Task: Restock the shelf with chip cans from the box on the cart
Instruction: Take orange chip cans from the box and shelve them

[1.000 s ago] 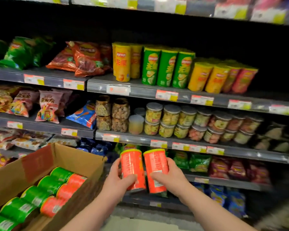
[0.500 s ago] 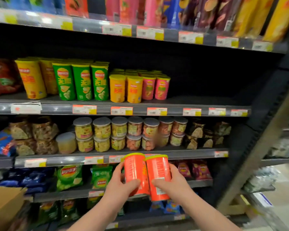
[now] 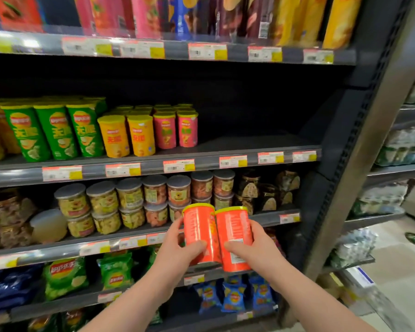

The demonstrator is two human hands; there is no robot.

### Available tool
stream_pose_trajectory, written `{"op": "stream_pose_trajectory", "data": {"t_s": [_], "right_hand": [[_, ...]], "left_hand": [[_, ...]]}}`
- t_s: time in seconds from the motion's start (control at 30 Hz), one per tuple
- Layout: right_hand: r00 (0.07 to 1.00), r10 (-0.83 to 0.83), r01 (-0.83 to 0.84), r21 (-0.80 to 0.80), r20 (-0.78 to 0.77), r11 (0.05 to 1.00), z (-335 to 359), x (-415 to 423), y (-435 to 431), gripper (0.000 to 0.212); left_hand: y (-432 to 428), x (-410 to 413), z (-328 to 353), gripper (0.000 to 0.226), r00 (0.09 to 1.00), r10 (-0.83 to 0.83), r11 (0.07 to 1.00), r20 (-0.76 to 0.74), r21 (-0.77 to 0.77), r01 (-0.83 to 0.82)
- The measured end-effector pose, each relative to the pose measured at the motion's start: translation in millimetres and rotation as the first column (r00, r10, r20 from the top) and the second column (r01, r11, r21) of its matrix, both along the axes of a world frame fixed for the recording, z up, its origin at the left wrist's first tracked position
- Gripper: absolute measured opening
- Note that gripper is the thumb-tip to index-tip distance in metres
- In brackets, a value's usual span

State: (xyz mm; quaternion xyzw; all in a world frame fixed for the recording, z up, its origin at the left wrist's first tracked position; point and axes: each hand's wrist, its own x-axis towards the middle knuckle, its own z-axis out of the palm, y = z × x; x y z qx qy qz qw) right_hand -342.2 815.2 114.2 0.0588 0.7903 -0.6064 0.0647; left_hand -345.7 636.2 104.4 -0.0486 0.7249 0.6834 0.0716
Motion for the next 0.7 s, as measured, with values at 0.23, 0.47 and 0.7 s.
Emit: {"op": "stream_pose_trajectory", "data": {"t_s": [0.23,0.47,0.7], "right_hand": [[0.994,-0.07,0.071,0.02,-0.08,0.997,20.9,-30.9,35.4,0.057],[0.979,-0.122,0.137,0.081,-0.163,0.987,53.7,-93.2,60.7,0.06],[0.963,-0.119,0.146,0.097,-0.243,0.985,89.1,-177.4,55.6,0.053]], "left_hand": [[32.1,-45.9,16.4,0.073,0.993,-0.089,0.995,-0.077,0.031,0.091],[54.5,-121.6,37.2,0.065,0.973,-0.17,0.98,-0.153,0.076,0.183],[41.3,-193.7,58.1,0.073,0.965,-0.13,0.977,-0.23,0.137,0.164]]}}
